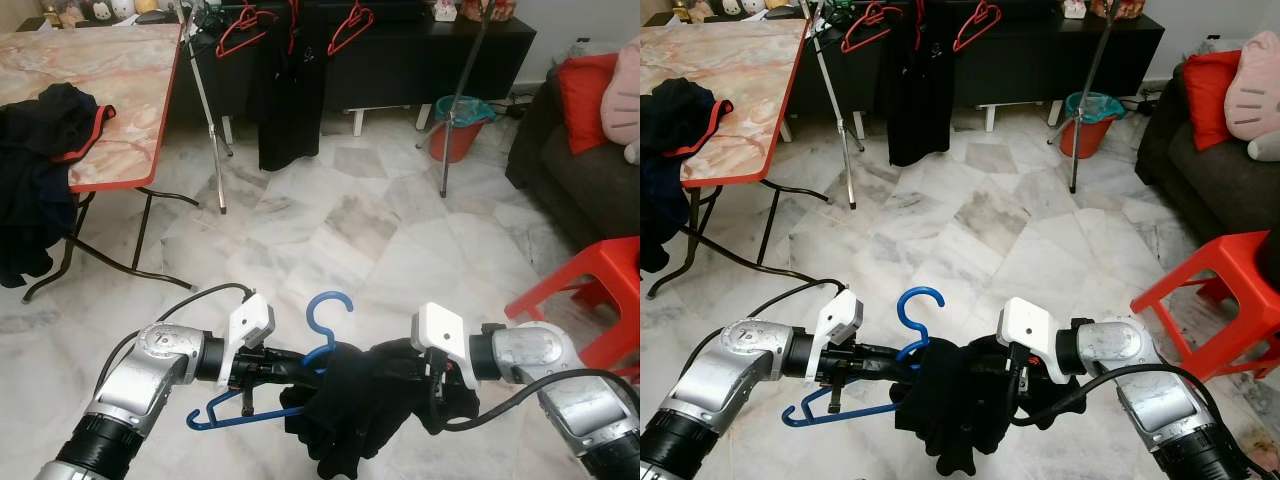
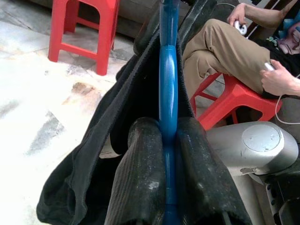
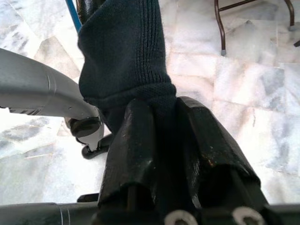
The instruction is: Hang hanger
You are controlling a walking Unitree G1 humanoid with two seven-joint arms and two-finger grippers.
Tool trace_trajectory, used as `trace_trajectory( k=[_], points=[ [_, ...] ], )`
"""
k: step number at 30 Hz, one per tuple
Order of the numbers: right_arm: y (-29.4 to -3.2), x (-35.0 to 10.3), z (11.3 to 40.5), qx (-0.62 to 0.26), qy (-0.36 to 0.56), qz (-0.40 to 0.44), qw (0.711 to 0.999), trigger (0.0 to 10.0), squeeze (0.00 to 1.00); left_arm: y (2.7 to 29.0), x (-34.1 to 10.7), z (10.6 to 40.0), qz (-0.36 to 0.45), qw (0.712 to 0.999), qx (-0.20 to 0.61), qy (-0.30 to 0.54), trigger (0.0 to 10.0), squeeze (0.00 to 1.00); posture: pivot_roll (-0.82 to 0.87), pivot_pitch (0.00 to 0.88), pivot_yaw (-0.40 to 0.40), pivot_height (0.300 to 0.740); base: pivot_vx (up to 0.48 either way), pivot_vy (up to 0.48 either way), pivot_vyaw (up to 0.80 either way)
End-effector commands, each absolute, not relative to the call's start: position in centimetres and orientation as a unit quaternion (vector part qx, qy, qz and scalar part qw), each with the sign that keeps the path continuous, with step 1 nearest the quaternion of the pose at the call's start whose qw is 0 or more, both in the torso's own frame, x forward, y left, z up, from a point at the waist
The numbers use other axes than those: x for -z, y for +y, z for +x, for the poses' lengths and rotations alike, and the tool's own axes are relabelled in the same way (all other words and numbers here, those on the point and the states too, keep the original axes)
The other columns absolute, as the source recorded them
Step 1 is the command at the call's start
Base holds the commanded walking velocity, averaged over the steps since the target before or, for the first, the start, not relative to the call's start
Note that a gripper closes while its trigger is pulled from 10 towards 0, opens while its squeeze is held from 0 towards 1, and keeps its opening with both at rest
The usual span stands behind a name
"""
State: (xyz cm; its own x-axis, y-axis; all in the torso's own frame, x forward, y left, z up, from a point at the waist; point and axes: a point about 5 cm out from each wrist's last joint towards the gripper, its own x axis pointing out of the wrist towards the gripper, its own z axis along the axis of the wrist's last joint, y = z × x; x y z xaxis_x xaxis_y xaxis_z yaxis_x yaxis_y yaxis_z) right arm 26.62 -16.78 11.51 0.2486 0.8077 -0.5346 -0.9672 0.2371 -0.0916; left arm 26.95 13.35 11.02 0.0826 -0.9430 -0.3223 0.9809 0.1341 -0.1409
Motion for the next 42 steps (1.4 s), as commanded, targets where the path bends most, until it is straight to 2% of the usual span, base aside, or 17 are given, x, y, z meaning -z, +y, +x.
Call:
trace_trajectory(
  k=[1,2,16,17,18,33,38,42],
  points=[
    [-16.2,-10.9,26.1,-0.596,0.196,-0.188,0.755,3.7,0.0,12.3,-12.5,27.1,0.058,0.725,0.674,0.132,10.0,0.0,-0.2,0.112,-0.019,0.74,0.0,0.0,0.0],
    [-16.1,-10.8,26.1,-0.597,0.2,-0.186,0.755,10.0,0.0,12.2,-12.5,27.1,0.058,0.724,0.675,0.131,10.0,0.0,-0.2,0.112,-0.019,0.74,0.0,0.0,0.0],
    [-15.6,-10.0,25.3,-0.627,0.219,-0.148,0.733,10.0,0.0,11.8,-12.6,27.0,0.057,0.717,0.683,0.128,10.0,0.0,-0.2,0.12,-0.02,0.74,0.0,0.0,0.0],
    [-15.5,-10.0,25.2,-0.63,0.22,-0.145,0.731,4.2,0.0,11.8,-12.6,27.0,0.057,0.717,0.683,0.128,10.0,0.0,-0.2,0.12,-0.02,0.74,0.0,0.0,0.0],
    [-15.4,-9.9,25.0,-0.636,0.221,-0.136,0.726,0.0,0.0,11.8,-12.7,27.0,0.057,0.717,0.683,0.127,10.0,0.0,-0.2,0.12,-0.021,0.74,0.0,0.0,0.0],
    [-14.9,-9.7,24.6,-0.644,0.222,-0.12,0.722,0.0,0.0,11.5,-13.0,27.2,0.057,0.718,0.683,0.118,10.0,0.0,-0.2,0.119,-0.018,0.74,0.0,0.0,0.0],
    [-15.0,-9.5,24.7,-0.638,0.224,-0.128,0.726,0.0,0.0,11.4,-13.0,27.8,0.068,0.734,0.668,0.104,10.0,0.0,-0.2,0.124,-0.017,0.74,0.0,0.0,0.0],
    [-15.1,-9.5,24.8,-0.637,0.227,-0.133,0.725,0.0,0.0,11.4,-12.9,27.7,0.071,0.73,0.672,0.107,10.0,0.0,-0.2,0.123,-0.017,0.74,0.0,0.0,0.0]
  ],
)
